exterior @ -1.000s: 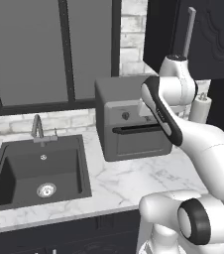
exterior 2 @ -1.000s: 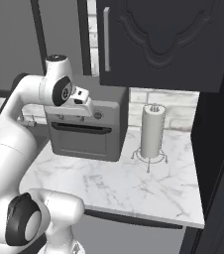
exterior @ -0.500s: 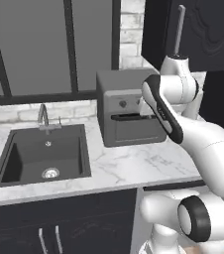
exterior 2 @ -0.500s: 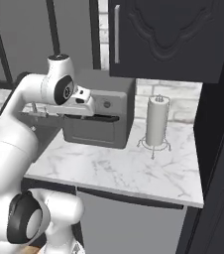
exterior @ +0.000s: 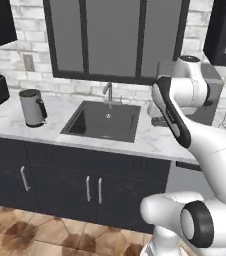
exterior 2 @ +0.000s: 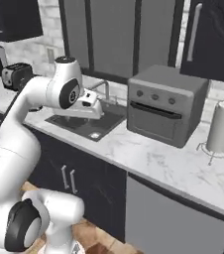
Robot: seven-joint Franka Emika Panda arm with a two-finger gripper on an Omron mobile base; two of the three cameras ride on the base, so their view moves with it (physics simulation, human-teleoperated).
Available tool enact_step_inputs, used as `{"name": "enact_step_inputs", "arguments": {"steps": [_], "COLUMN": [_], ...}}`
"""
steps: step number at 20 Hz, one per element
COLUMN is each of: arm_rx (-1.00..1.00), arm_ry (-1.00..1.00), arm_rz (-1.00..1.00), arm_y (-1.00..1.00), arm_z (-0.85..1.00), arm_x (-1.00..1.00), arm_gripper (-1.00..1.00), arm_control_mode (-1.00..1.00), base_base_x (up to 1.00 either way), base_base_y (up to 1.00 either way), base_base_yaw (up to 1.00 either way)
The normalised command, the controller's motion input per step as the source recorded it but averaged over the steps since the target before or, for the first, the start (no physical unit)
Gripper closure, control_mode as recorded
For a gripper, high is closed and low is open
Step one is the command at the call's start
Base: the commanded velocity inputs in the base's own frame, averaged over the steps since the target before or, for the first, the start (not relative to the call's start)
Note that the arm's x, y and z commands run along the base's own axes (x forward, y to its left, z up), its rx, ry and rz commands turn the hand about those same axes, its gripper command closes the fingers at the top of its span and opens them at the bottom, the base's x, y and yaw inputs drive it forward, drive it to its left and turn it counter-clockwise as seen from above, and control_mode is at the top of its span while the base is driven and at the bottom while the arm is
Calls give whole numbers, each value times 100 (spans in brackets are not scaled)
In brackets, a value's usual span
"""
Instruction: Navigate to the stove.
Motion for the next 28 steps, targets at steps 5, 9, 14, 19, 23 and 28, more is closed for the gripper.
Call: {"name": "enact_step_inputs", "arguments": {"steps": [5,9,14,19,23,28], "arm_rx": [0,0,0,0,0,0], "arm_ry": [0,0,0,0,0,0], "arm_rz": [0,0,0,0,0,0], "arm_y": [0,0,0,0,0,0], "arm_z": [0,0,0,0,0,0], "arm_x": [0,0,0,0,0,0], "arm_gripper": [-100,-100,-100,-100,-100,-100], "arm_control_mode": [100,100,100,100,100,100], "base_base_x": [-8,0,1,0,0,1], "base_base_y": [34,58,67,68,57,29], "base_base_yaw": [80,72,66,65,63,61]}}
